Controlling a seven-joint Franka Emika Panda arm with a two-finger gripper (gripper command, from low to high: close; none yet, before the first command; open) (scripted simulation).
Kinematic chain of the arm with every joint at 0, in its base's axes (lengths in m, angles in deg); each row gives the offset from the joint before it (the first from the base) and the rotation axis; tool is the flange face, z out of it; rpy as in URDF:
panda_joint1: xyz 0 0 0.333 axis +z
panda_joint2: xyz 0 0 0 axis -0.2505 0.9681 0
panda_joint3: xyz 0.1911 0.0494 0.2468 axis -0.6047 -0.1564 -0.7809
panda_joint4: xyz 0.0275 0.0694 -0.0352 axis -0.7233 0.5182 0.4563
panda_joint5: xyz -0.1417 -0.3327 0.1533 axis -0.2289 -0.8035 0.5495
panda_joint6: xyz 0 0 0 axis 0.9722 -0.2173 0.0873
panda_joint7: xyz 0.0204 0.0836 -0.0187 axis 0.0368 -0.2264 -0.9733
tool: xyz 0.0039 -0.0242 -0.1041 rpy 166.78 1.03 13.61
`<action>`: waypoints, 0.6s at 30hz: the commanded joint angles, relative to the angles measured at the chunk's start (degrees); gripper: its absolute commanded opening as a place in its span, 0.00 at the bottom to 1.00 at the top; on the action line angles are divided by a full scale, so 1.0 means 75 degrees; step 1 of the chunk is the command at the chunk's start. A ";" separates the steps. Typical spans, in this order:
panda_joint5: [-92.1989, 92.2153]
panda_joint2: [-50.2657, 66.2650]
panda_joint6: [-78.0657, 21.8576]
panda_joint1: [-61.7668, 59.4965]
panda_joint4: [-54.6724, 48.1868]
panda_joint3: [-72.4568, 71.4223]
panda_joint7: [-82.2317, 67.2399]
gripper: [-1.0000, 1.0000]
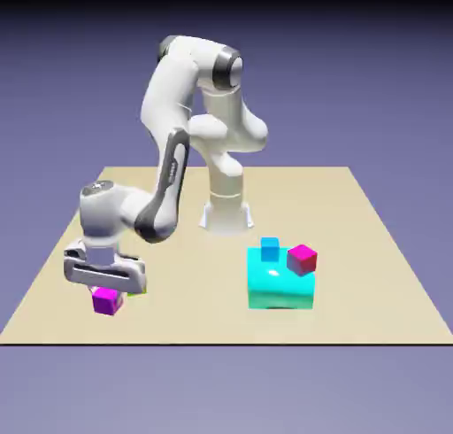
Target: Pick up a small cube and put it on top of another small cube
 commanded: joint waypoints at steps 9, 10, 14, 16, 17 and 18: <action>-0.2193 -0.2424 0.0315 0.1743 0.2405 0.2493 0.1671 0.00; -0.2436 -0.2694 0.0349 0.1937 0.2672 0.2770 0.1857 0.00; -0.2998 -0.3316 0.0429 0.2383 0.3289 0.3409 0.2285 0.00; -0.2335 -0.3008 0.0602 0.2107 0.3230 0.2995 0.1799 0.00; -0.2003 -0.2854 0.0688 0.1969 0.3200 0.2788 0.1556 0.00; -0.1671 -0.2700 0.0774 0.1831 0.3171 0.2581 0.1312 0.00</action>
